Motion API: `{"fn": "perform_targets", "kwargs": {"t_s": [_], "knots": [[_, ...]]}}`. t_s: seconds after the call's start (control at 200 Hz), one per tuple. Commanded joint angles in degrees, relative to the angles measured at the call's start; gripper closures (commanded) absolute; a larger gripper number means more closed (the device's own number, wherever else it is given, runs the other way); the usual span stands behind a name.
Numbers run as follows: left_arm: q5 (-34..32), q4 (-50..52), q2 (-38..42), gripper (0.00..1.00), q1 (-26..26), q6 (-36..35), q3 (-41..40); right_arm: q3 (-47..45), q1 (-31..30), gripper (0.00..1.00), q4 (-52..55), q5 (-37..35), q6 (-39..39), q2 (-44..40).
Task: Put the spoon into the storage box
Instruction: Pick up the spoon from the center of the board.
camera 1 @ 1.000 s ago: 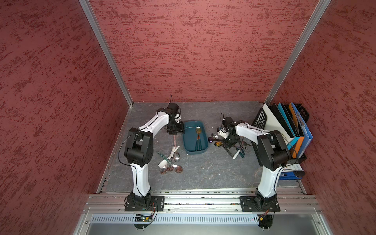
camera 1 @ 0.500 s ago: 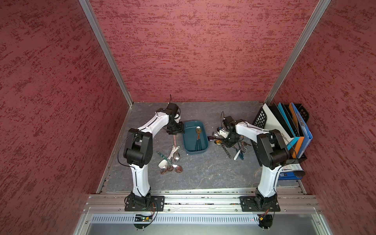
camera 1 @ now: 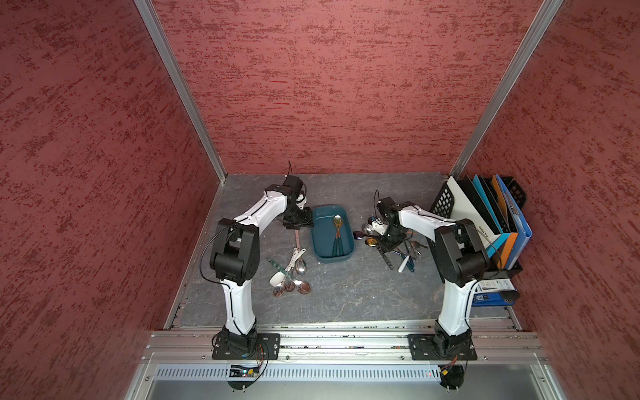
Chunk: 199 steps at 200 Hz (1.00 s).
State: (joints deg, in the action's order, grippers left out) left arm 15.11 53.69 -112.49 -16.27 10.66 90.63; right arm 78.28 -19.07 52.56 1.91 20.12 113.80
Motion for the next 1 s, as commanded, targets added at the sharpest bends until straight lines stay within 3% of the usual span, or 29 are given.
{"fn": "perform_targets", "kwargs": {"t_s": [0.0,0.411,0.992], "knots": [[0.5,-0.8,1.9,0.39,0.3,0.2,-0.1,1.0,-1.5,0.73,-0.5,5.9,1.0,4.4],[0.3,-0.7,1.7,0.39,0.7,0.1,0.1,0.7,-2.2,0.90,1.3,7.3,2.0,4.1],[0.6,-1.0,1.4,0.39,0.8,0.3,0.4,-6.4,-3.3,0.97,-10.0,11.6,-3.3,-4.7]]}}
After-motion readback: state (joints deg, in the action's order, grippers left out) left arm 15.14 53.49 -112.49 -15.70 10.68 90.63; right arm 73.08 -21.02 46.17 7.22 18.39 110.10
